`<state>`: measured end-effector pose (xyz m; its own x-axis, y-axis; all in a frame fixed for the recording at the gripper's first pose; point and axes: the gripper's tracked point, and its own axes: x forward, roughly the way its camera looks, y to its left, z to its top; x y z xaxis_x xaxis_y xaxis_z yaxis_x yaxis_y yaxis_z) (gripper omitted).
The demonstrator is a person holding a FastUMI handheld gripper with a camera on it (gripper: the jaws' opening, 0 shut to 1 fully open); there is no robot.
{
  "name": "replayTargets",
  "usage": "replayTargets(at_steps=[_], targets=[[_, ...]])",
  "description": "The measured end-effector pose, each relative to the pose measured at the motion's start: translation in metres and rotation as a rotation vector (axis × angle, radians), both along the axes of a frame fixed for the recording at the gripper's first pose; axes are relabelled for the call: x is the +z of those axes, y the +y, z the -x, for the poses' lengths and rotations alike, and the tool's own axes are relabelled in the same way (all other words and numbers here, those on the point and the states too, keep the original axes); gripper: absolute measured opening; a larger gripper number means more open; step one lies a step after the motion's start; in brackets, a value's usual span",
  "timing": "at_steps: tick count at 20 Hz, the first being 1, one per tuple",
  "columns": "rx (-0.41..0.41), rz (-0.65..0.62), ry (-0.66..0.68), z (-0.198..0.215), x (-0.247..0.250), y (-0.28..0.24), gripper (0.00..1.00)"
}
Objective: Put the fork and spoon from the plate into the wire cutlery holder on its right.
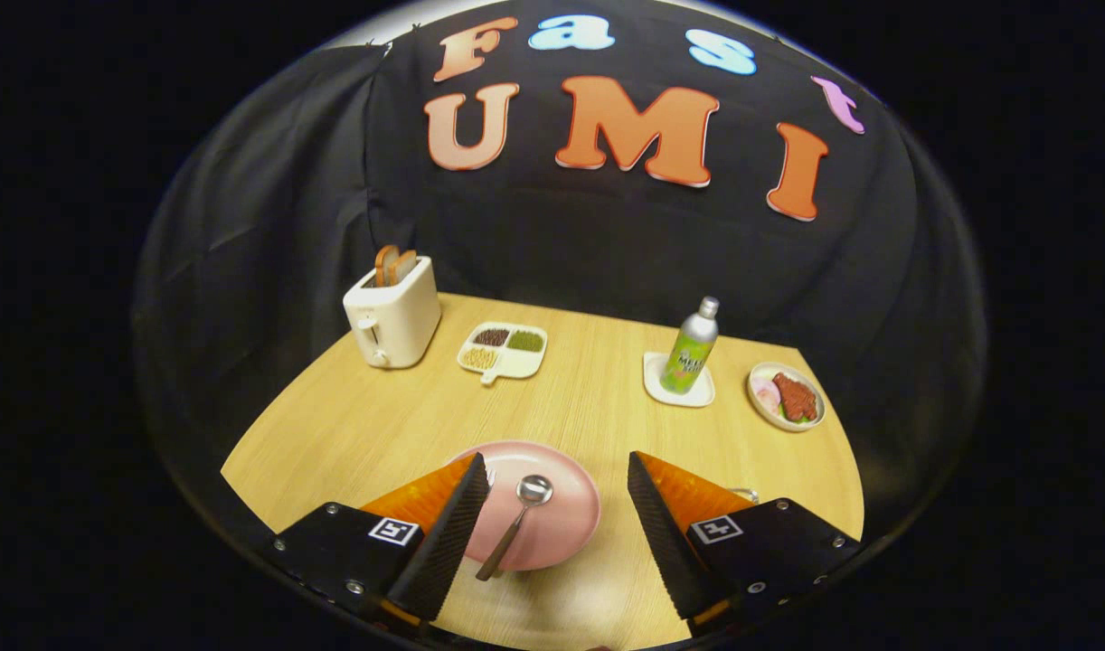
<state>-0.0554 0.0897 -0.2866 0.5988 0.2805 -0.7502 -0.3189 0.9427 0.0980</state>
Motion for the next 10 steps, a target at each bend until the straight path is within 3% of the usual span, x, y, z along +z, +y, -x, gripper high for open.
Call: replayTargets(at_steps=[5, 10], targets=[[0.063, 0.053, 0.170, 0.027, -0.052, 0.014, 0.91], [0.099, 0.076, 0.328, 0.048, -0.093, 0.028, 0.83]])
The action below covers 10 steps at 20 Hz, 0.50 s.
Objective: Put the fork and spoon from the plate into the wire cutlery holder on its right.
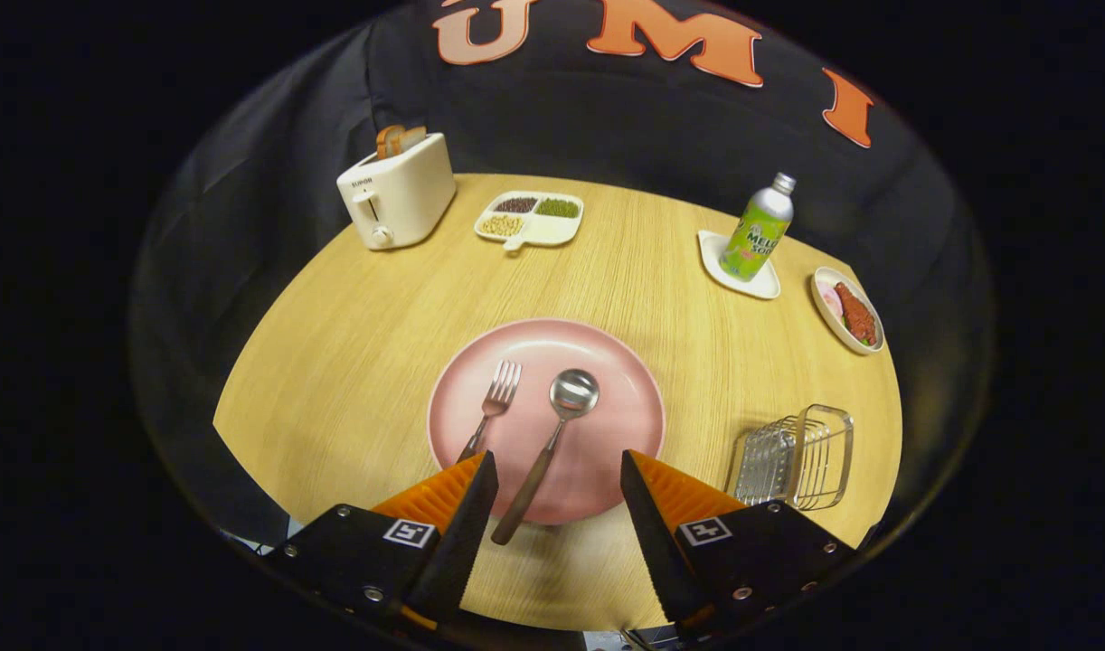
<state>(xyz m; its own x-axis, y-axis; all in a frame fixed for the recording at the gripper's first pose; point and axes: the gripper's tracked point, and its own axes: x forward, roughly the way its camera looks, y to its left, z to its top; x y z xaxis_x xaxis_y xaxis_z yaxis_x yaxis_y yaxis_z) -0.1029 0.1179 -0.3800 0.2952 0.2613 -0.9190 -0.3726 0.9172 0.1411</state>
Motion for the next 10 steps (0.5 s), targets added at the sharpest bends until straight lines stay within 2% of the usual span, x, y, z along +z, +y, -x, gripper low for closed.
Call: replayTargets(at_steps=[8, 10], targets=[[0.015, 0.054, 0.154, 0.011, -0.041, 0.004, 0.66], [0.018, 0.066, 0.185, 0.011, -0.050, 0.007, 0.58]])
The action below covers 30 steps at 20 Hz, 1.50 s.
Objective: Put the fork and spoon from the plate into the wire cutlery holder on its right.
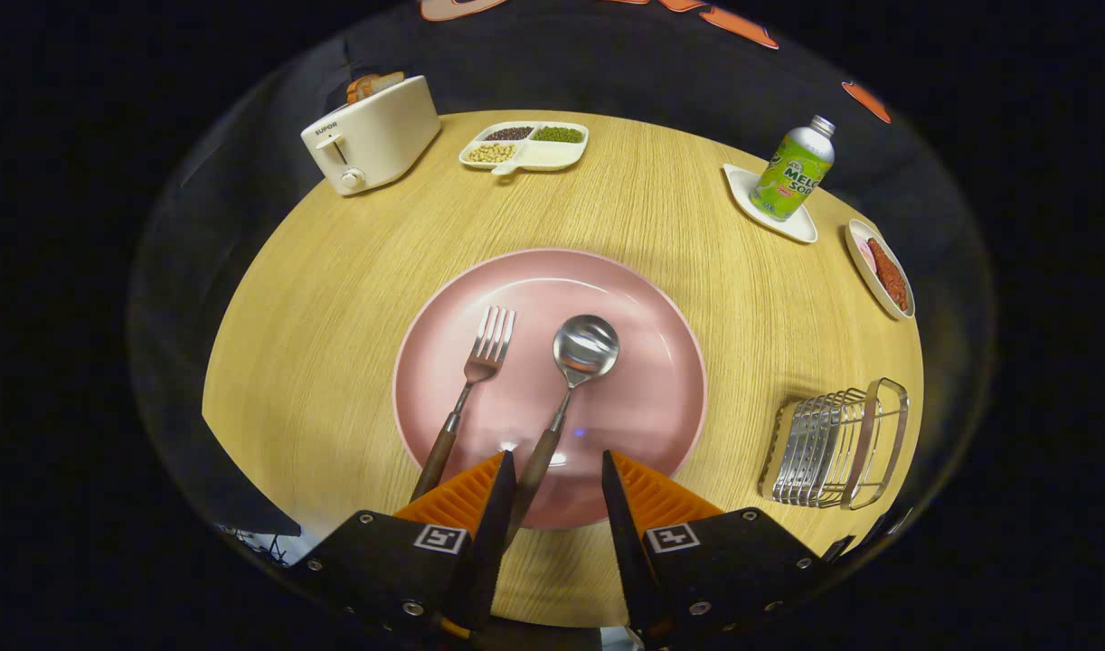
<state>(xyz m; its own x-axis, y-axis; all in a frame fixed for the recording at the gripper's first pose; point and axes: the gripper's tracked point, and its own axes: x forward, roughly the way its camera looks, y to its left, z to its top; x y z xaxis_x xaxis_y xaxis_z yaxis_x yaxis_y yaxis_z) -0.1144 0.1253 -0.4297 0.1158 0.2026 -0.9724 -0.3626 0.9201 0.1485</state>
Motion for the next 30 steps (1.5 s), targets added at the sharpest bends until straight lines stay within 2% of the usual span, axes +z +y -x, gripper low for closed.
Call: replayTargets(at_steps=[1, 5, 6, 10, 14, 20, 30], targets=[[0.006, 0.009, 0.018, 0.002, -0.004, 0.000, 0.55], [0.026, 0.042, 0.085, 0.010, -0.018, 0.002, 0.32], [0.016, 0.055, 0.092, 0.010, -0.019, 0.000, 0.22], [-0.006, 0.048, 0.119, 0.011, -0.017, -0.007, 0.09], [-0.046, 0.023, 0.076, 0.002, -0.006, -0.014, 0.06], [-0.101, -0.027, 0.021, 0.002, 0.026, -0.036, 0.06], [-0.260, -0.055, -0.074, -0.009, 0.080, -0.099, 0.06]])
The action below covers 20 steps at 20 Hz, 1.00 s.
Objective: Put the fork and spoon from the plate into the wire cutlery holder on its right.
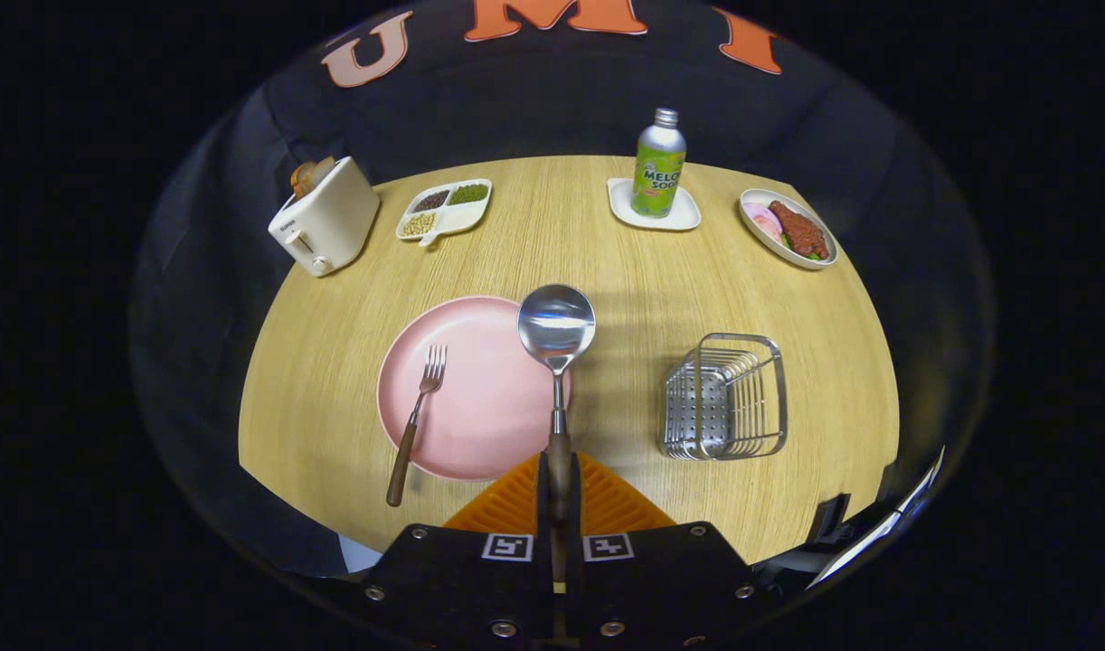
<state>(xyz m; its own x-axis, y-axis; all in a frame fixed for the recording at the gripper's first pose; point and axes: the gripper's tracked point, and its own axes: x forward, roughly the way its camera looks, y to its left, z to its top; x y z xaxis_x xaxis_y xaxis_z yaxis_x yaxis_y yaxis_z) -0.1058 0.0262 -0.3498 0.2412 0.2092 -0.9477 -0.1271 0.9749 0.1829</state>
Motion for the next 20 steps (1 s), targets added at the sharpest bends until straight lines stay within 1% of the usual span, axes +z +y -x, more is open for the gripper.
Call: replayTargets(at_steps=[6, 12, 15, 18, 20], targets=[[-0.059, -0.006, -0.037, 0.000, 0.023, -0.029, 0.06], [-0.092, -0.007, -0.072, -0.002, 0.044, -0.056, 0.06], [-0.105, 0.022, -0.063, 0.000, 0.043, -0.077, 0.06], [-0.095, 0.064, -0.032, 0.006, 0.033, -0.096, 0.06], [-0.072, 0.082, 0.014, 0.011, 0.023, -0.104, 0.06]])
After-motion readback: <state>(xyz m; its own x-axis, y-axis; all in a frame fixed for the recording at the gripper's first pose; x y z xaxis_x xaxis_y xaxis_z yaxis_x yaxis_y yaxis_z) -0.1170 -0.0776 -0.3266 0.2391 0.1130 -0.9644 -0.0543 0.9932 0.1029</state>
